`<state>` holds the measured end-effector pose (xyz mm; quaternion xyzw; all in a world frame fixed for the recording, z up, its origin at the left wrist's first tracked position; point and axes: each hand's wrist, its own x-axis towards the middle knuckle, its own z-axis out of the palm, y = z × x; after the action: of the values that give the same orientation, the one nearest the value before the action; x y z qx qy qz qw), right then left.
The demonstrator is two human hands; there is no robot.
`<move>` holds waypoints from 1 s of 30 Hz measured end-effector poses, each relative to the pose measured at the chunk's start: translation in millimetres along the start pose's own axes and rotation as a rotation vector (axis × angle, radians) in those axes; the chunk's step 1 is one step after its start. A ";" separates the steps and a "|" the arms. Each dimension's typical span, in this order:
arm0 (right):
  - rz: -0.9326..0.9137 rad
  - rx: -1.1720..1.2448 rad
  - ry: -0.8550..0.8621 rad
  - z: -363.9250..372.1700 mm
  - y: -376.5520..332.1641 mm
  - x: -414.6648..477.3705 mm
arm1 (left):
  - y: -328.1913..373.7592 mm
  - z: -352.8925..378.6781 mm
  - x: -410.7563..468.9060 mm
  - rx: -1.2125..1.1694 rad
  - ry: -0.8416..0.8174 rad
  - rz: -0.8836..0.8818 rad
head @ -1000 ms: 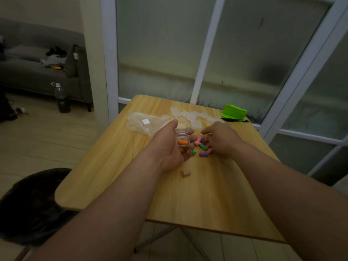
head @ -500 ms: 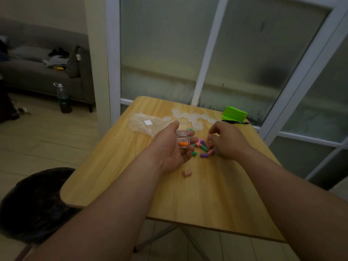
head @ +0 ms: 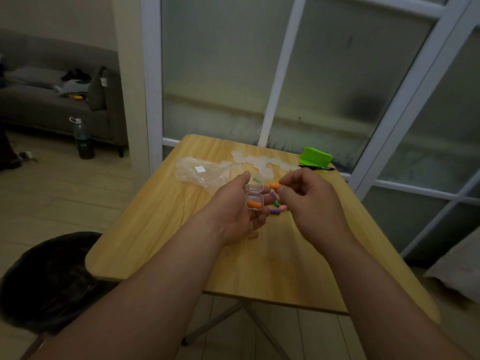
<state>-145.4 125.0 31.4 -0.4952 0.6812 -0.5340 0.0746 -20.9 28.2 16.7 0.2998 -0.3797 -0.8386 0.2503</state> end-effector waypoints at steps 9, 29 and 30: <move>-0.074 -0.238 -0.038 15.6 8.9 -6.9 | -7.4 5.6 4.1 0.003 -0.047 -0.009; 0.143 0.033 -0.061 3.5 12.4 1.9 | -1.8 4.2 -10.7 0.072 -0.197 -0.099; 0.147 0.048 -0.077 3.4 10.5 1.2 | -1.8 4.2 -12.0 0.080 -0.198 -0.103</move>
<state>-150.1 121.2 22.1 -0.4621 0.6993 -0.5238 0.1519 -15.8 39.0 21.2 0.2442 -0.4200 -0.8600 0.1561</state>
